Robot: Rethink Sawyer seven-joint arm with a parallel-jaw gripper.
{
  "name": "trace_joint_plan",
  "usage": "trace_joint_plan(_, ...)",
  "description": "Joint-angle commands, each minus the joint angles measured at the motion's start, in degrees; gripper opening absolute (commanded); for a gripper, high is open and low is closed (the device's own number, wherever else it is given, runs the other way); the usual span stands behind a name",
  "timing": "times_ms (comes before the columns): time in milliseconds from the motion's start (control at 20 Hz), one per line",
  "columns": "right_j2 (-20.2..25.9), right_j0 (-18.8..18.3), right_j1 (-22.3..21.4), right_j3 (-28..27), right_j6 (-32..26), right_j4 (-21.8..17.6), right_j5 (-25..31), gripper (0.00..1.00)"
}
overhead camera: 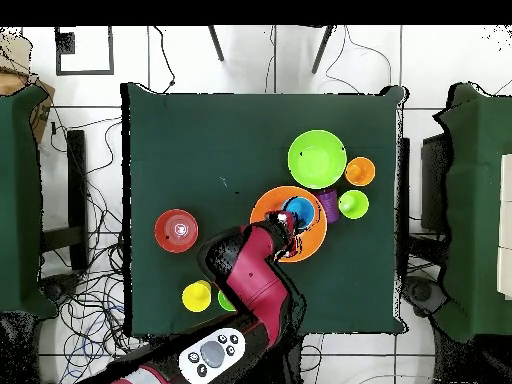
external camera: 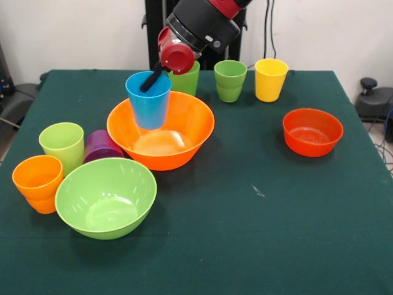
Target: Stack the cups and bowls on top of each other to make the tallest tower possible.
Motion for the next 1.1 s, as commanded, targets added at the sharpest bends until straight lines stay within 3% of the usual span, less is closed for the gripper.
trace_joint_plan(50,9.4,-0.5,0.7,1.6,12.3,1.0,0.5,0.00)
trace_joint_plan(750,9.7,0.7,2.1,1.3,13.5,2.2,-0.2,0.00)
trace_joint_plan(1100,11.7,-0.9,1.5,1.8,13.8,1.1,-2.6,0.00)
